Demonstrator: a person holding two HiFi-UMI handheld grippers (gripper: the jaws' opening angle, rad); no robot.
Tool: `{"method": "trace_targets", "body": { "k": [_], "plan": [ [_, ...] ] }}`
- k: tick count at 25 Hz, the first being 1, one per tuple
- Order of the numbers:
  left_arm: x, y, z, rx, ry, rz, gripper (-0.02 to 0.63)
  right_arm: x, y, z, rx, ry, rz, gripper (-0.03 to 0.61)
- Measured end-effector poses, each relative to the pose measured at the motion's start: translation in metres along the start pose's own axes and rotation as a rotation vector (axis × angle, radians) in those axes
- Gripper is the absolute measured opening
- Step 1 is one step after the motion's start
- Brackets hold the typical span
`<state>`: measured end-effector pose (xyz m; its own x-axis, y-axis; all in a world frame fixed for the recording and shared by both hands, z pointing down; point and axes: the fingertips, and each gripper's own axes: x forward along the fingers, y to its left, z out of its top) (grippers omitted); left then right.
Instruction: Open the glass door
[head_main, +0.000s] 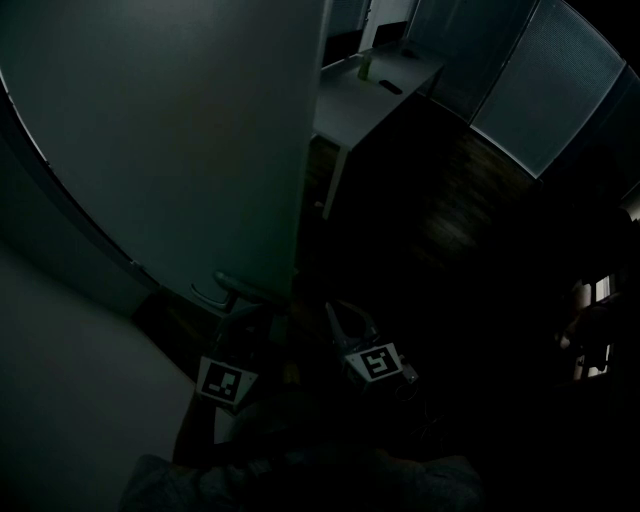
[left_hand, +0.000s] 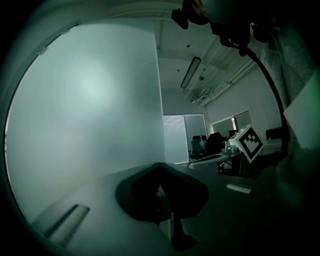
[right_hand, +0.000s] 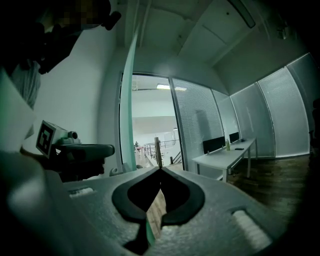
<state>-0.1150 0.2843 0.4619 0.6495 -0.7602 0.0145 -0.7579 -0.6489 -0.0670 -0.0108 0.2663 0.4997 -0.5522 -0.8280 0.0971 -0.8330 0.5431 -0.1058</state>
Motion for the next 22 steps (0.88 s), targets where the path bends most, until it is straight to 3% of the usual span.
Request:
{"method": "trace_targets", "body": {
  "k": [16,22],
  "plan": [
    [-0.007,-0.001,-0.007,-0.075,-0.012,0.054,0.003,-0.021,0.013,0.004,-0.025,-0.021,0.029,0.000],
    [-0.006,0.000,-0.007,-0.057,-0.002,0.051,0.003,-0.020,0.019,0.003,-0.038,-0.012,0.047,0.000]
  ]
}}
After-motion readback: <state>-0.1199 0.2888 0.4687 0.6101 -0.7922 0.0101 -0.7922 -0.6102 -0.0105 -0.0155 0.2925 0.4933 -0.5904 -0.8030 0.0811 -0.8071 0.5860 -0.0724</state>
